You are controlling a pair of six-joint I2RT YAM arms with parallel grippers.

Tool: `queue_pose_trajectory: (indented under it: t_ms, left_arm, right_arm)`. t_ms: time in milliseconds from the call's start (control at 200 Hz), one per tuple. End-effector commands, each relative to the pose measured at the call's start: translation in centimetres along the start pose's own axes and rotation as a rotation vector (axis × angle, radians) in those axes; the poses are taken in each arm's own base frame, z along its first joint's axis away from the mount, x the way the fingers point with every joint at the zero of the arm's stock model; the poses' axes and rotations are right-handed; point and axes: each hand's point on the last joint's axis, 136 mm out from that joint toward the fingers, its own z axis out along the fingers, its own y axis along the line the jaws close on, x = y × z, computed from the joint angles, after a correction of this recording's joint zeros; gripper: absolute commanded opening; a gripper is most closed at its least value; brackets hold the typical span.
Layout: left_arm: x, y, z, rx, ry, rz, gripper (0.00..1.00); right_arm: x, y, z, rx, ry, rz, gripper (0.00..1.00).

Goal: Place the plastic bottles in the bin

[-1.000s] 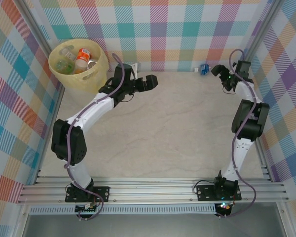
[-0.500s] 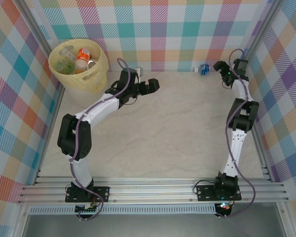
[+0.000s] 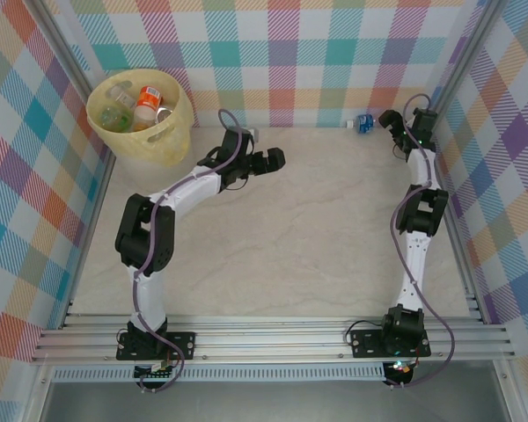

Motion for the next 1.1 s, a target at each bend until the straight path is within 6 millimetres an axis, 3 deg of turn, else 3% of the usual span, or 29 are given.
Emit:
queue_pose_trajectory:
  t_ms: [0, 105, 385, 540, 755, 890, 1095]
  left_arm:
    - [-0.6, -0.4, 0.6, -0.007, -0.008, 0.037, 1.00]
    - [-0.2, -0.3, 1.6, -0.005, 0.017, 0.048, 1.00]
    - [-0.1, -0.6, 5.8, 0.051, 0.038, 0.103, 1.00]
    - [-0.6, -0.6, 8.7, 0.090, 0.007, 0.120, 1.00]
    - [-2.4, 0.4, 12.2, 0.060, -0.072, 0.087, 1.00]
    - [-4.2, 0.3, 13.6, 0.064, -0.151, 0.045, 1.00]
    - [-7.1, 2.1, 14.9, 0.037, -0.267, -0.104, 1.00]
  right_arm:
    - [-0.1, 0.4, 0.7, -0.033, -0.029, -0.032, 1.00]
    - [-0.6, 0.2, 1.0, -0.047, -0.065, -0.050, 1.00]
    - [0.7, 5.0, 2.0, -0.279, -0.083, -0.159, 1.00]
    - [1.1, 8.5, 1.2, -0.345, -0.072, -0.300, 1.00]
    - [1.2, 11.0, -0.1, -0.422, -0.029, -0.327, 1.00]
    - [3.3, 13.4, -0.6, -0.497, 0.048, -0.347, 1.00]
    - [8.2, 18.1, -2.1, -0.623, 0.217, -0.411, 1.00]
